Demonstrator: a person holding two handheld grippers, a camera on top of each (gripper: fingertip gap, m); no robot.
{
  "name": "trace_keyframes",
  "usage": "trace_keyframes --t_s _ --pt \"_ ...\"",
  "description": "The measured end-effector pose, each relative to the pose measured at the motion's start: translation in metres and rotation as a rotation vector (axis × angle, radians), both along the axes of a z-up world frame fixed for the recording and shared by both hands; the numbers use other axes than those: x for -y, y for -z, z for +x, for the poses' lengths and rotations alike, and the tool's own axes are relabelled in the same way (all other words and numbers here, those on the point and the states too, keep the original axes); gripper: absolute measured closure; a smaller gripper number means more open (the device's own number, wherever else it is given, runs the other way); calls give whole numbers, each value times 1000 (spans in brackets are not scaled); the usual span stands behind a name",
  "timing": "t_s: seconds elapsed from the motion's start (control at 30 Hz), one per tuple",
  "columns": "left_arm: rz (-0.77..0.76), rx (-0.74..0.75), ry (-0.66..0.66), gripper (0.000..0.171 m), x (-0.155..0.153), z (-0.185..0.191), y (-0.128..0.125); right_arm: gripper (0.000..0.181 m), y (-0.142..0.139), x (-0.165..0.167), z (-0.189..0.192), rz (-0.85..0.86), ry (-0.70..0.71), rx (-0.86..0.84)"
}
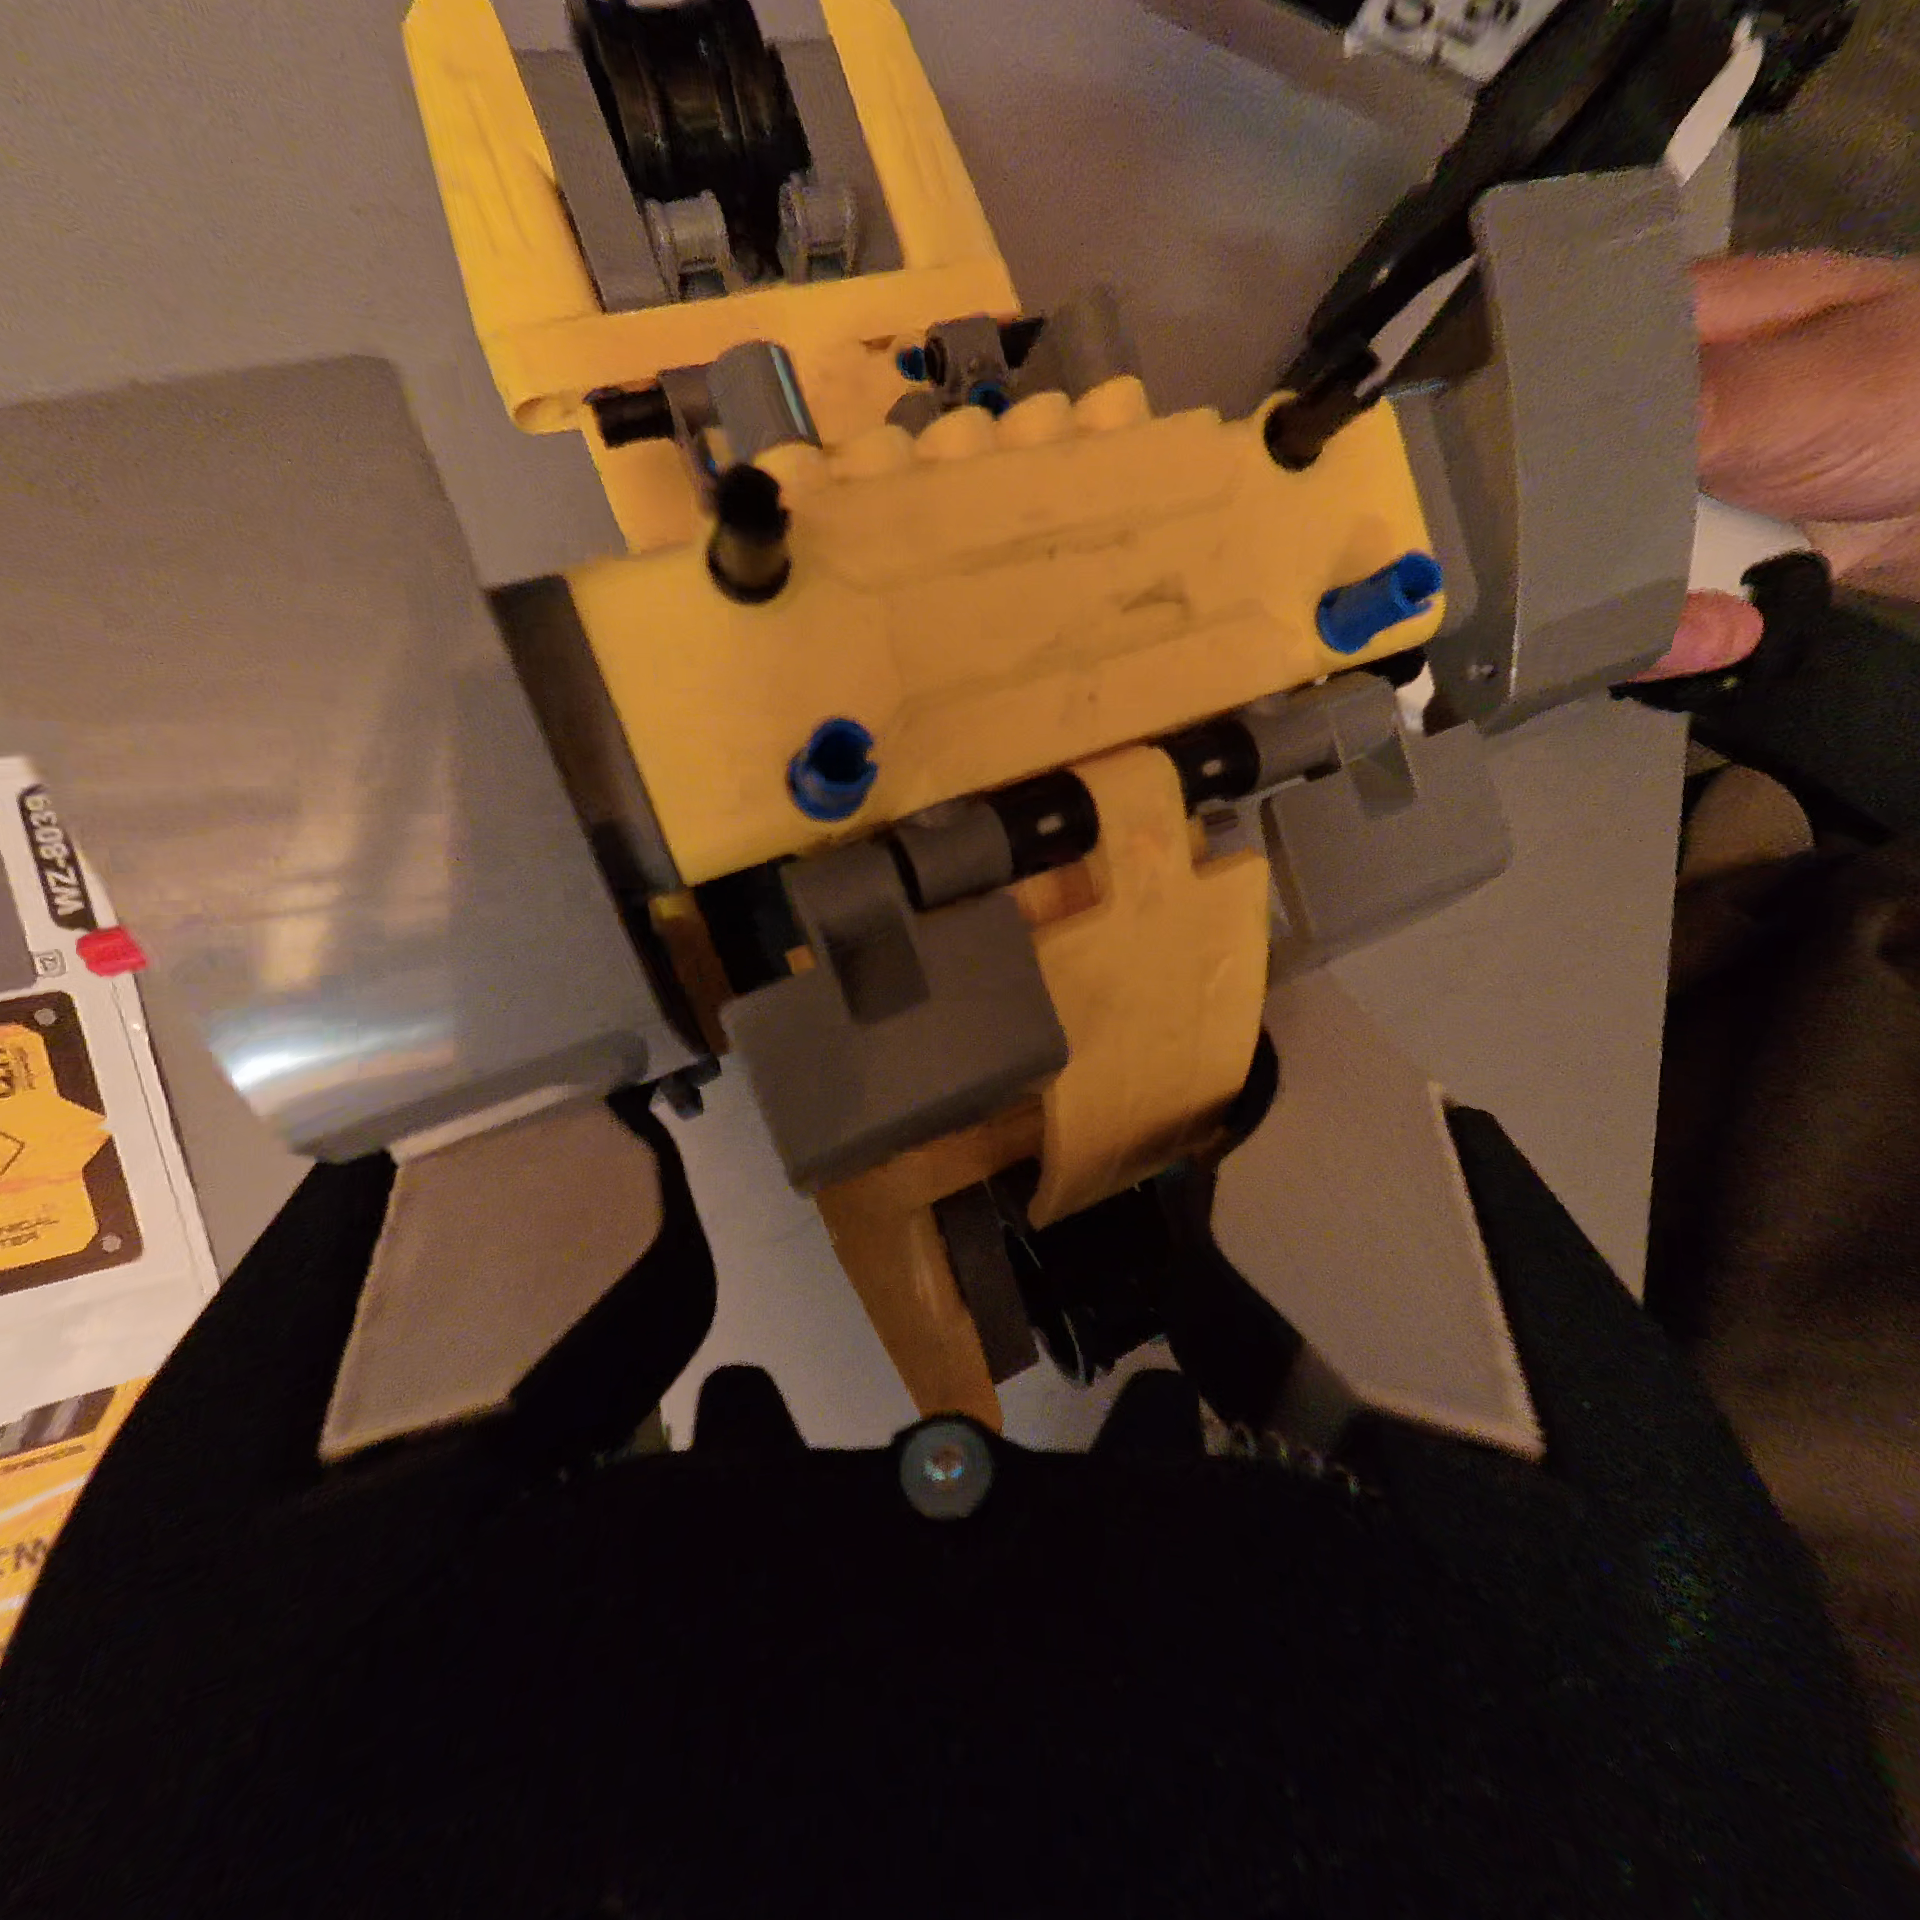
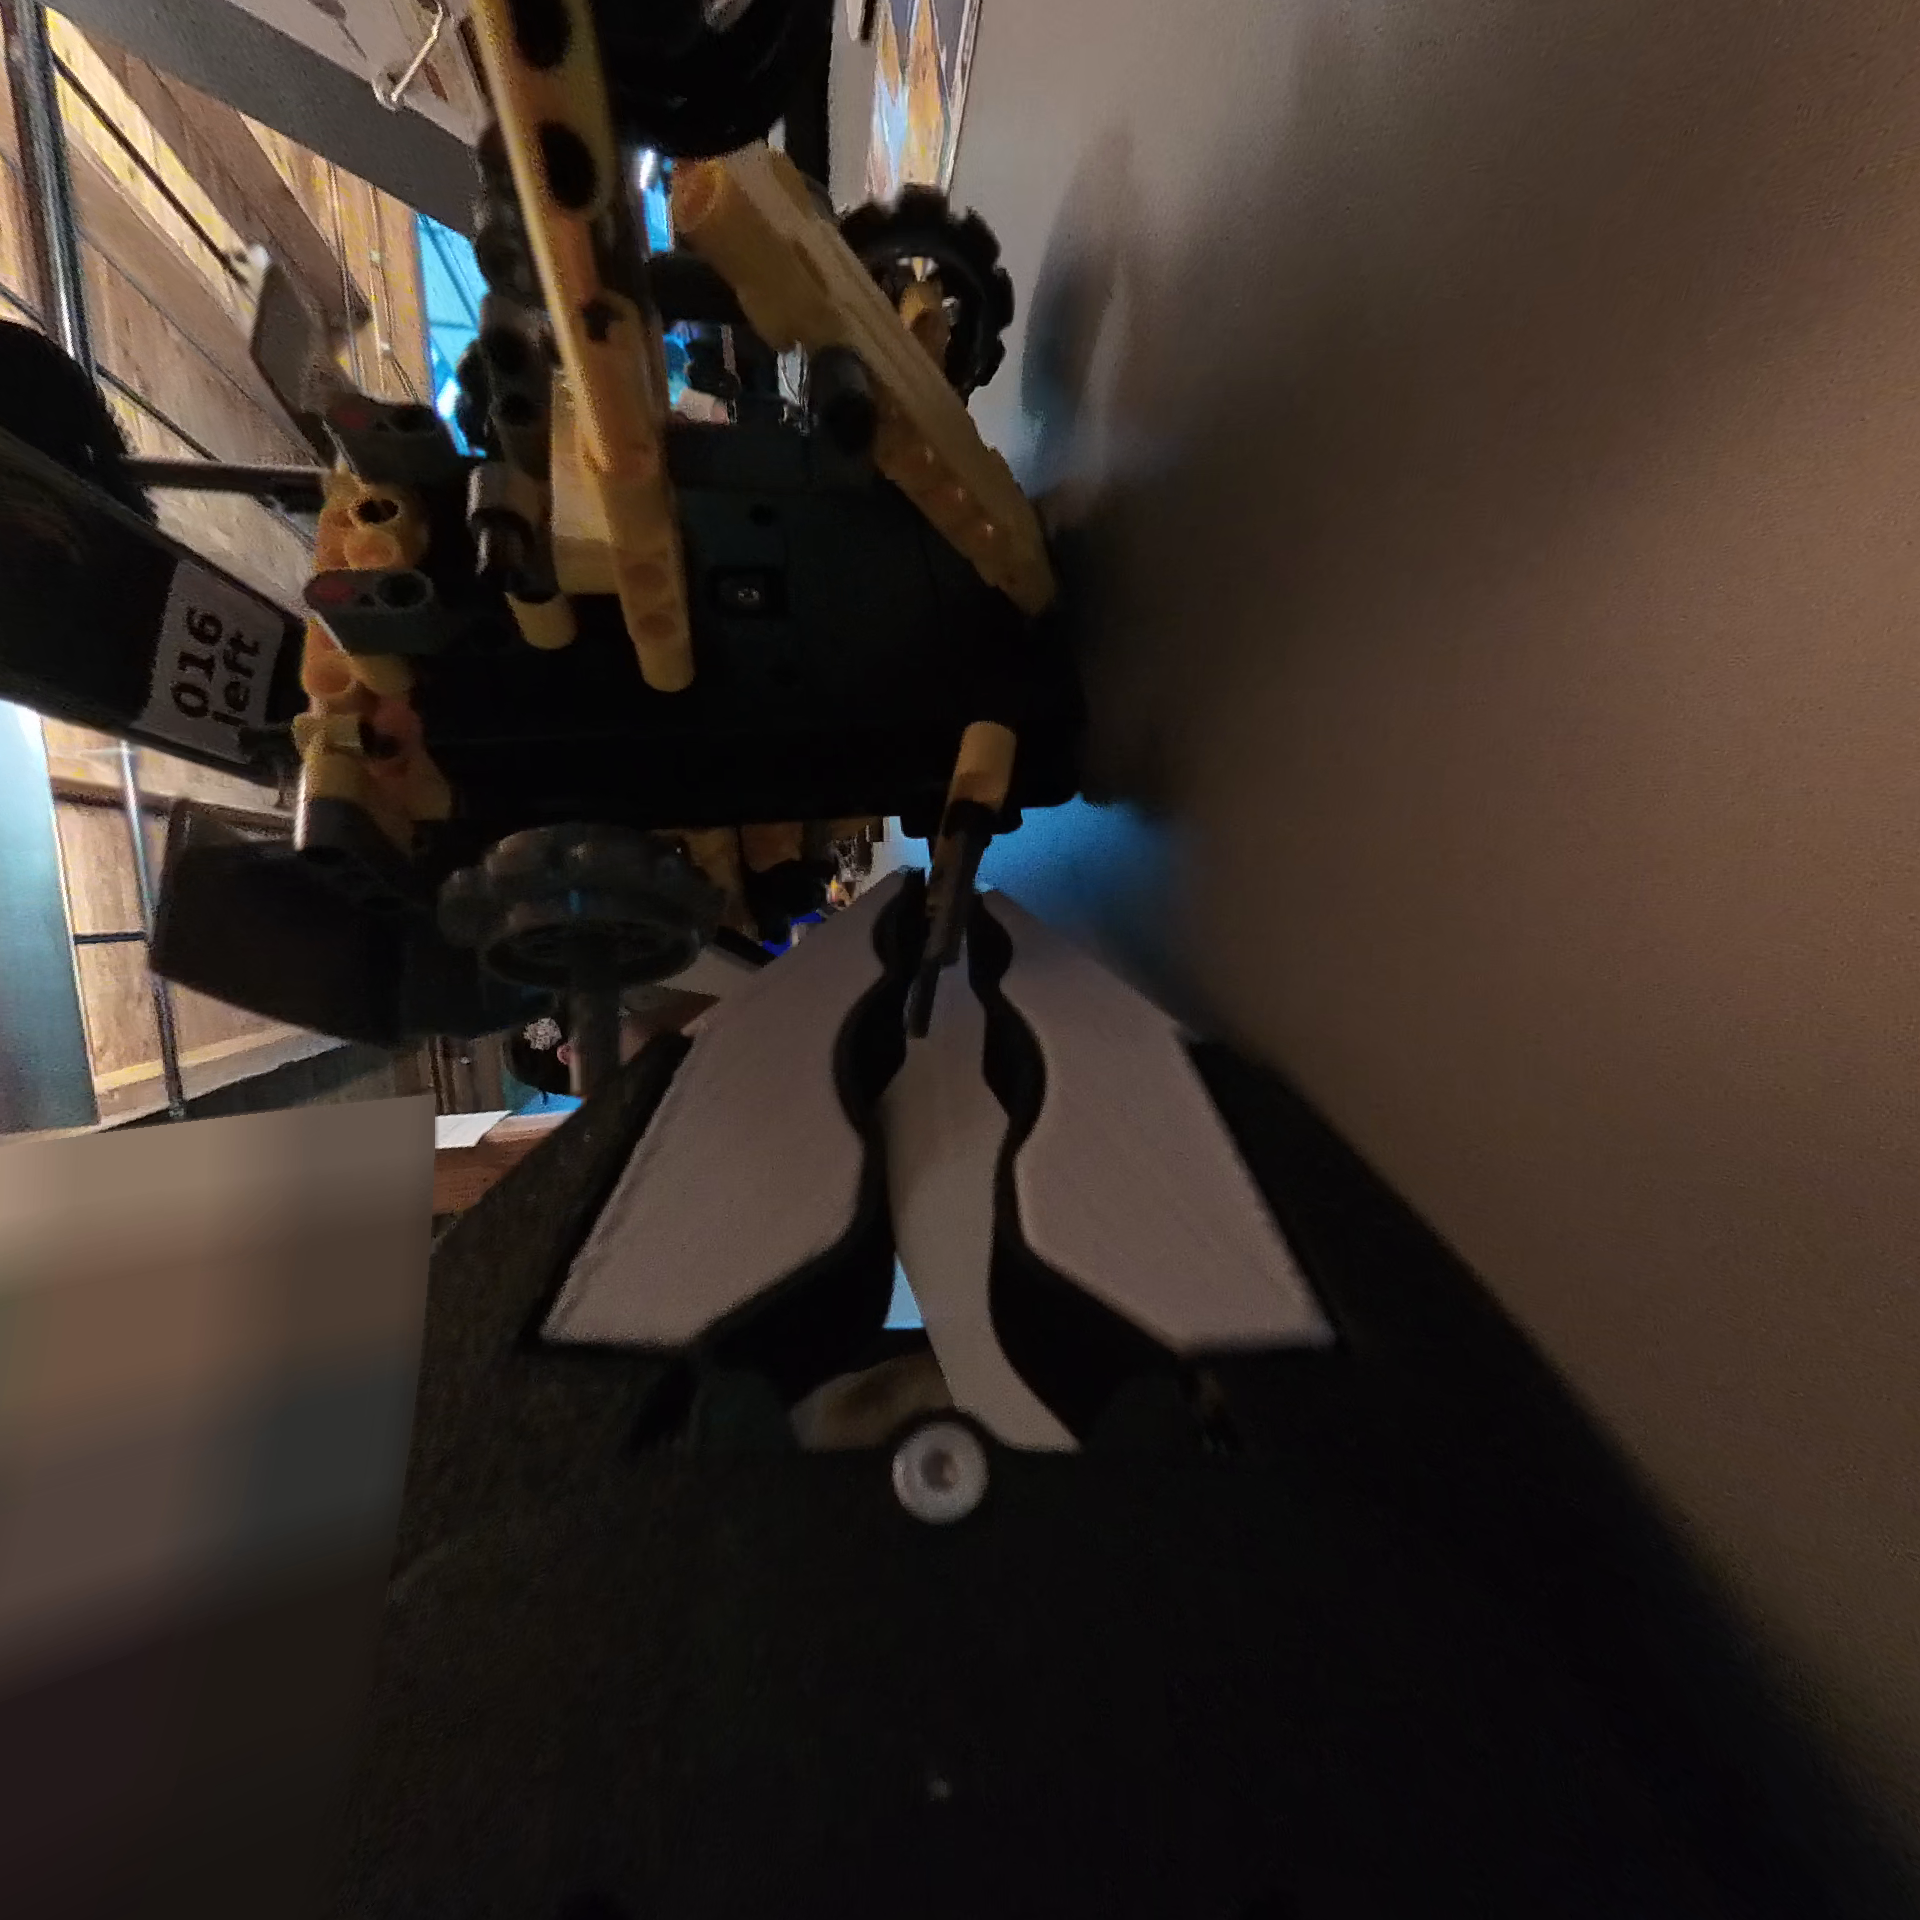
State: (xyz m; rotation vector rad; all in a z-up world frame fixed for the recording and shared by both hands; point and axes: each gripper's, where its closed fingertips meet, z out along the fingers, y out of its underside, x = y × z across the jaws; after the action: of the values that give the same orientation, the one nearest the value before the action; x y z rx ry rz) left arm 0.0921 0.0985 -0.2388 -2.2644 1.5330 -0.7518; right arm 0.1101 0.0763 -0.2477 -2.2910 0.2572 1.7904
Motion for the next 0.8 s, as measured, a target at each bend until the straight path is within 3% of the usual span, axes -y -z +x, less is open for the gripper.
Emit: trace_keyframes --t_s 0.3,0.8 --pt "6 -16 10 59 -3 0 0 175 2 -2 -1 28 -75 33" --pt "16 -17 16 63 -4 -1 2 174 3 0 -2 79 -331 57"
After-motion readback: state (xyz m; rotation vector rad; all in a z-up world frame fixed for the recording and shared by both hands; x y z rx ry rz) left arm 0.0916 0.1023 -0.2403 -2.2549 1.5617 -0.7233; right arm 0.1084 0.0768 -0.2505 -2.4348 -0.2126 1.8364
